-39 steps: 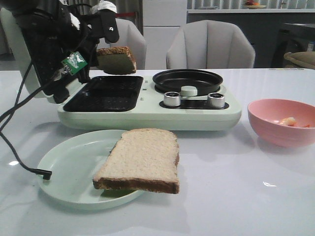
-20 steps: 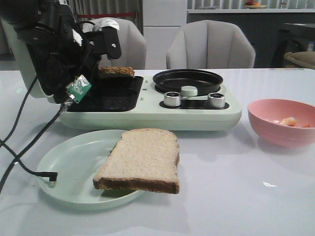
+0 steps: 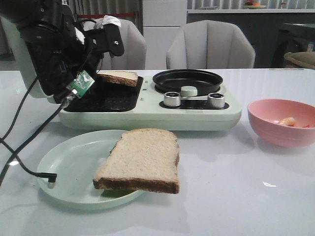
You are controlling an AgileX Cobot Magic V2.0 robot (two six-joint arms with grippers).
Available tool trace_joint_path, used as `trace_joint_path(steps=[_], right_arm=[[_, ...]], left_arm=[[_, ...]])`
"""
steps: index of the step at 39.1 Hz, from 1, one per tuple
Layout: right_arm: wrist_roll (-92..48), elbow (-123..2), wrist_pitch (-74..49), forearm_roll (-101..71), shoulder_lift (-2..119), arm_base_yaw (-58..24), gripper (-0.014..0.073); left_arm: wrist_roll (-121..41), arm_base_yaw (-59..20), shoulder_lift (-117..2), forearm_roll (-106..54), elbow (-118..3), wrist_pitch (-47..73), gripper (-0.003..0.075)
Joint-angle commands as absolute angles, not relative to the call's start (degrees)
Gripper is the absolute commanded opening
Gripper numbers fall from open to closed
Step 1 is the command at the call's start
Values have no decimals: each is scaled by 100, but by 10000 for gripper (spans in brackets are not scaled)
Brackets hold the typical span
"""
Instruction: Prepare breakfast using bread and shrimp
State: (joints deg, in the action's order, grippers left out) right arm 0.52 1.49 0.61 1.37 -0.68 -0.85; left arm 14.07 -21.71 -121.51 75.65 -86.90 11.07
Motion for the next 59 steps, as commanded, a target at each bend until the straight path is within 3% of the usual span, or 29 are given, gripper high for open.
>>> trace_joint_path(steps=[1,15,30,48,59], right_arm=[[35,57,549,181,-182,-96,141],[35,57,549,181,-182,-96,141],[35,57,549,181,-182,-96,141],[35,57,549,181,-182,-96,141],[35,57,549,181,-182,-96,141]], left_arm=[[1492,-2234,-11743,7281,-8698,1233,564],[713,-2307,-11295,5134,-8588,1962,564],[670,-2456,-10568,3959,-8588,2434,564],[621,-2641,-8669,2451,-8588,2708,564],[-853,-2519,-7488,1035,-7760,2732,564]])
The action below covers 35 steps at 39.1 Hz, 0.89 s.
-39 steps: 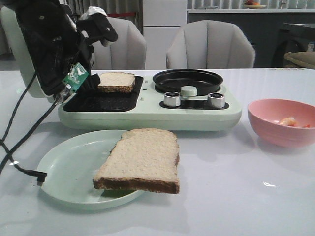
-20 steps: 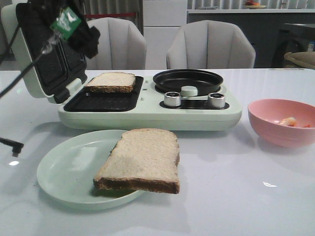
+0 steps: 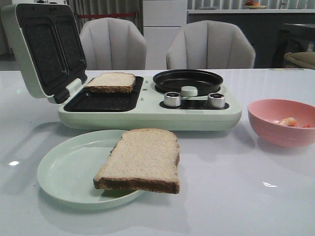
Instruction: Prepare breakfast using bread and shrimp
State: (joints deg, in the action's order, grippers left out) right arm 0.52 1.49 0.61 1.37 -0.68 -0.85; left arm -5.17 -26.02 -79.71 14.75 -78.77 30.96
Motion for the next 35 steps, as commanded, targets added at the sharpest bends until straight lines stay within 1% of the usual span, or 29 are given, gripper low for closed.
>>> trace_joint_path(steps=[1,6,14,26,35], right_arm=[[35,57,549,181,-182,-96,141],[35,57,549,181,-182,-96,141],[35,57,549,181,-182,-96,141],[35,57,549,181,-182,-96,141],[35,57,549,181,-182,-96,141]], left_arm=[[-863,-2498,-7375,933,-7671,2732,564],[-866,-2206,-6888,596,-7041,2702,564],[-866,-1715,-5923,169,-5852,2343,564],[-876,-1366,-4350,-292,-3983,1716,564],[-876,-1225,-2907,-319,-3175,2031,564]])
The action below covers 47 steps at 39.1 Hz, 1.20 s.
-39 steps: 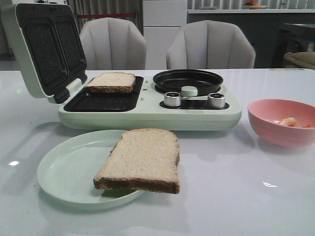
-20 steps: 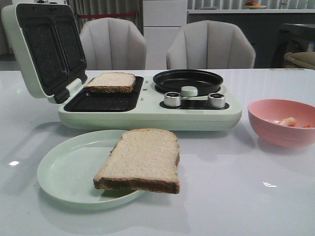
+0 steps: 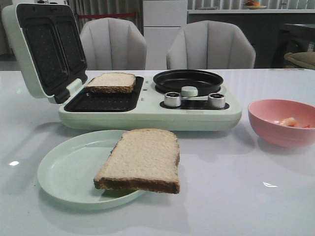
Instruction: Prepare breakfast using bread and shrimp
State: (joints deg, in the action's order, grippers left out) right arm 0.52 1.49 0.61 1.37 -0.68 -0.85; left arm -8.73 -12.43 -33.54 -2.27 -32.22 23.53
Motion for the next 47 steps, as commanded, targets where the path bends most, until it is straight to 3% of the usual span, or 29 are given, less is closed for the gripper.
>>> trace_joint_path(steps=[1,16,25,47], right_arm=[[35,57,549,181,-182,-96,141],[35,57,549,181,-182,-96,141],[35,57,549,181,-182,-96,141],[35,57,549,181,-182,-96,141]], left_arm=[[-876,-1225,-2756,-319,-3073,2029,564],[-876,-1225,-925,-299,-2033,1993,564],[-876,-1225,-884,-323,-2033,2506,564],[-876,-1225,-884,-323,-2033,2508,564]])
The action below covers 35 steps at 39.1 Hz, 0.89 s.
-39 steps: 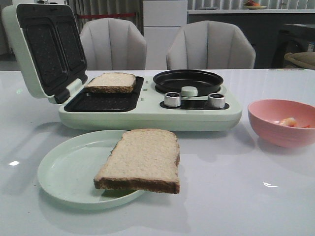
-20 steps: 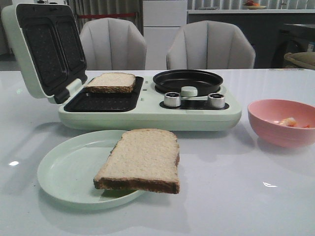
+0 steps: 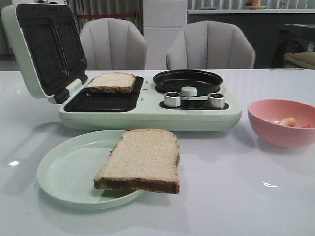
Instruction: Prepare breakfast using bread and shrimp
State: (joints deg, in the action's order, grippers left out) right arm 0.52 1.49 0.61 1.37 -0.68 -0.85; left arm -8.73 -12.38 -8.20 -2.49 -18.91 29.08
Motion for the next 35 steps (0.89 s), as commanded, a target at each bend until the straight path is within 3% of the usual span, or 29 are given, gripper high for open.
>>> trace_joint_path(steps=[1,35], right_arm=[[35,57,549,181,-182,-96,141],[35,57,870,170,-182,-93,141]], left_arm=[[-876,-1225,-884,-323,-2033,2508,564],[-876,-1225,-884,-323,-2033,2508,564]])
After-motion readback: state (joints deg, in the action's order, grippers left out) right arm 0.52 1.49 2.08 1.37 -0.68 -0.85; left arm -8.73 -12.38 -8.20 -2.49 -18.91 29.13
